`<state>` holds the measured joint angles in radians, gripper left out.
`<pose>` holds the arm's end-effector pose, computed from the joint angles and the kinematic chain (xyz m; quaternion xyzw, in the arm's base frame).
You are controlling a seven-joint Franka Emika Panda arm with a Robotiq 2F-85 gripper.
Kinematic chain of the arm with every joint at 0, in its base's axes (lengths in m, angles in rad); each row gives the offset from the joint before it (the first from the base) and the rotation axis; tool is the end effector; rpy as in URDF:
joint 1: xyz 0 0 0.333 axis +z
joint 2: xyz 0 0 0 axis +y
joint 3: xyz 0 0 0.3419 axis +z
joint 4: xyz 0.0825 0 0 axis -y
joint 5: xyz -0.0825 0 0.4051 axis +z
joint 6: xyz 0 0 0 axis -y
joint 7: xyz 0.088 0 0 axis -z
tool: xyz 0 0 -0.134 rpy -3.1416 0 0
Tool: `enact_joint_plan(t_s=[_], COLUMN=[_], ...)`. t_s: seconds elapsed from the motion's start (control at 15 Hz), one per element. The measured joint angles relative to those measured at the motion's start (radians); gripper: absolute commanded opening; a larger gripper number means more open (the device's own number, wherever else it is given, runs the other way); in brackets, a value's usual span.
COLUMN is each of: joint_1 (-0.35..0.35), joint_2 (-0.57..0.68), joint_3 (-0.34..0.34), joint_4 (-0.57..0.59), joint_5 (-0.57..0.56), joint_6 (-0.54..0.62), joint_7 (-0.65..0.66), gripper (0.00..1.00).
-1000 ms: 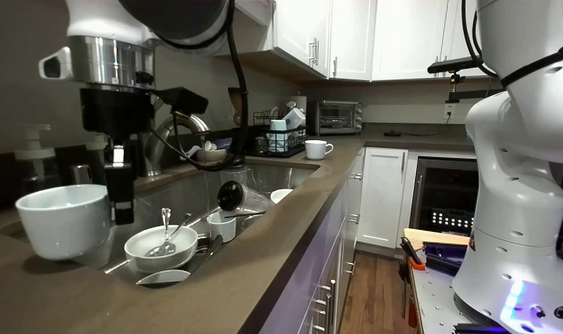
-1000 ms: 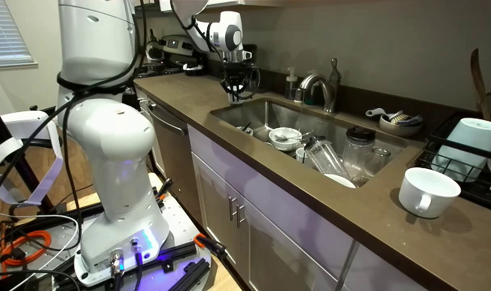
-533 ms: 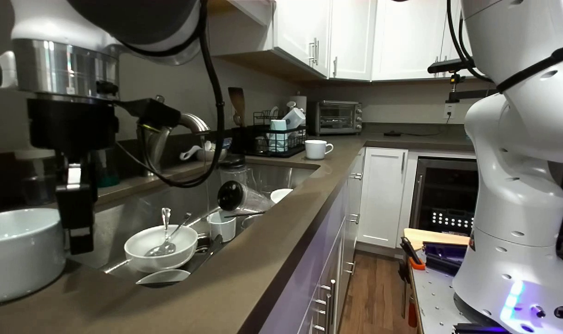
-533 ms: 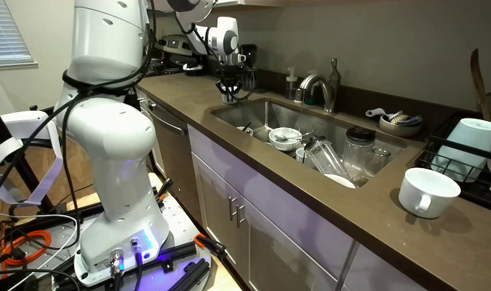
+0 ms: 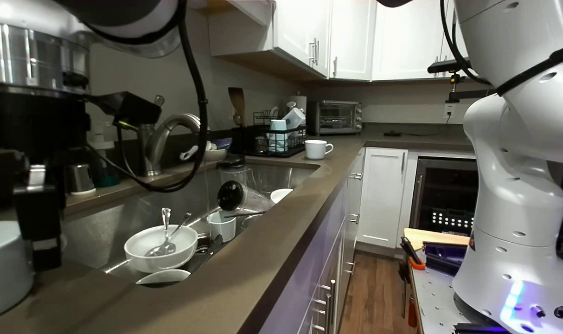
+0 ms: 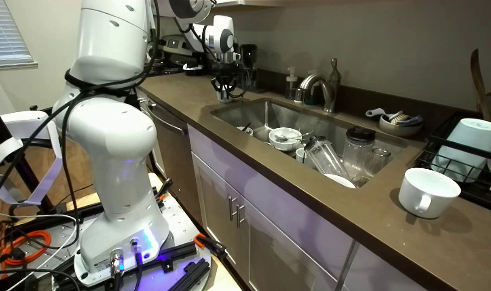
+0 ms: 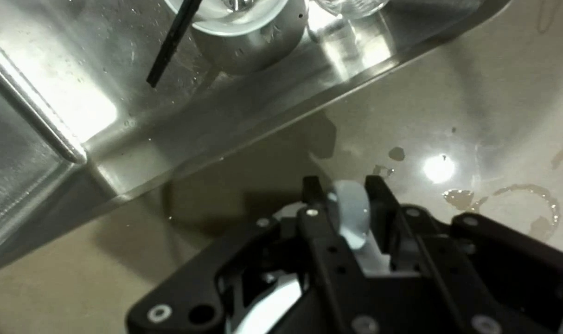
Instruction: Pick up the mug cup from the countertop, move it to the right and then move it to the left back on the countertop.
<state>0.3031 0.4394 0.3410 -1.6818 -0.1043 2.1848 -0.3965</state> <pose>0.5813 0.3986 0.3526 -0.8615 -0.5051 -0.0416 0.0321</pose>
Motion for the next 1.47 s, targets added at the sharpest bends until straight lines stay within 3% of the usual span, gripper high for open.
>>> enact_joint_plan(t_s=[0.27, 0.4, 0.87, 1.47], joint_1=[0.015, 0.016, -0.006, -0.076], joint_2=[0.0, 0.0, -0.028, -0.172], joint_3=[0.0, -0.002, -0.054, -0.085], joint_4=[0.035, 0.047, 0.041, -0.12], joint_5=[-0.001, -0.006, -0.007, 0.024], joint_6=[-0.056, -0.08, -0.104, -0.105], joint_7=[0.0, 0.0, 0.001, 0.004], gripper=[0.87, 0.94, 0.86, 0.93])
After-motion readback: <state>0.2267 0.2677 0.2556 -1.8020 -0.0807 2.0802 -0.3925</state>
